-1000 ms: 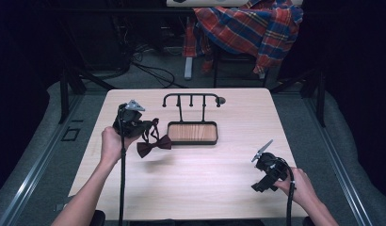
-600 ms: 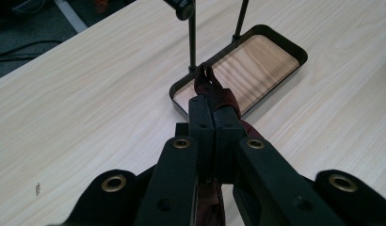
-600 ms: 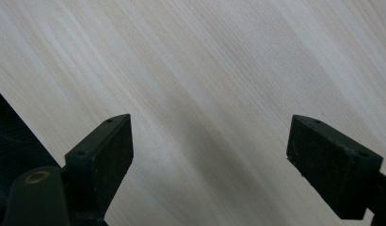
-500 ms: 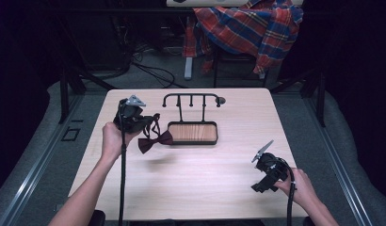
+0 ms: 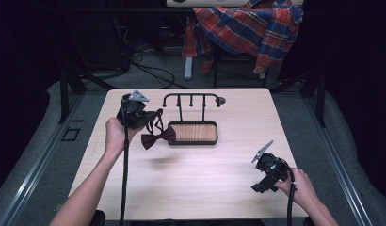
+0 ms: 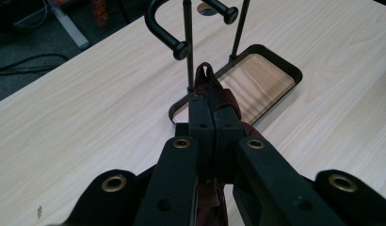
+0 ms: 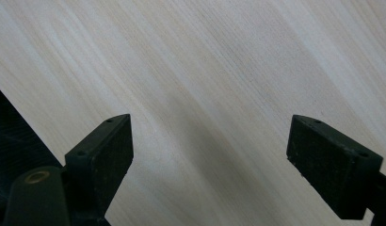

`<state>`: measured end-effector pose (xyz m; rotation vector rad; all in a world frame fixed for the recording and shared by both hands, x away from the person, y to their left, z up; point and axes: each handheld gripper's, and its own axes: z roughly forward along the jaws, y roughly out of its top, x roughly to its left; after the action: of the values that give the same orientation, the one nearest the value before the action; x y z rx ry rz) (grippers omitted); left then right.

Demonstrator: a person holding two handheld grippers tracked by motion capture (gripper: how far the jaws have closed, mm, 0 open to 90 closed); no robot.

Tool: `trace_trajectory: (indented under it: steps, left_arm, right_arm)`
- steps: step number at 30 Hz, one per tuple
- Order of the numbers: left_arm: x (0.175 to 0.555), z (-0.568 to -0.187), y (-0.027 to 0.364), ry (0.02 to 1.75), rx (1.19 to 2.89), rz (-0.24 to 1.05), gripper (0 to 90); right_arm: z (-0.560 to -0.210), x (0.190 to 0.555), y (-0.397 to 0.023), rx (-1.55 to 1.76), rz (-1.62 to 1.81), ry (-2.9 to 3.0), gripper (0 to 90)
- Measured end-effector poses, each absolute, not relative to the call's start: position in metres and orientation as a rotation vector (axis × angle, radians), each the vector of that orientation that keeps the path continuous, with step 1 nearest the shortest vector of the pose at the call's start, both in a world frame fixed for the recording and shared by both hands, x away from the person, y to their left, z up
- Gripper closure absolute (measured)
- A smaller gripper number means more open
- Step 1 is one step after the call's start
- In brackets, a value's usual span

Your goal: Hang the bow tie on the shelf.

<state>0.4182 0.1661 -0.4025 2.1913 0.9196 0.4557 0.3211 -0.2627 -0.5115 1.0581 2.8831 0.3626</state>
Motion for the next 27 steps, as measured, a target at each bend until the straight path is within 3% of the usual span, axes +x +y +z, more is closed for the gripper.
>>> trace_trajectory:
  steps: [27]
  left_arm:
    - [0.445,-0.391,0.150,0.914,2.170,0.457,88.7]
  right_arm:
    - [-0.515,0.322,-0.264,1.066,0.353,2.902,14.8]
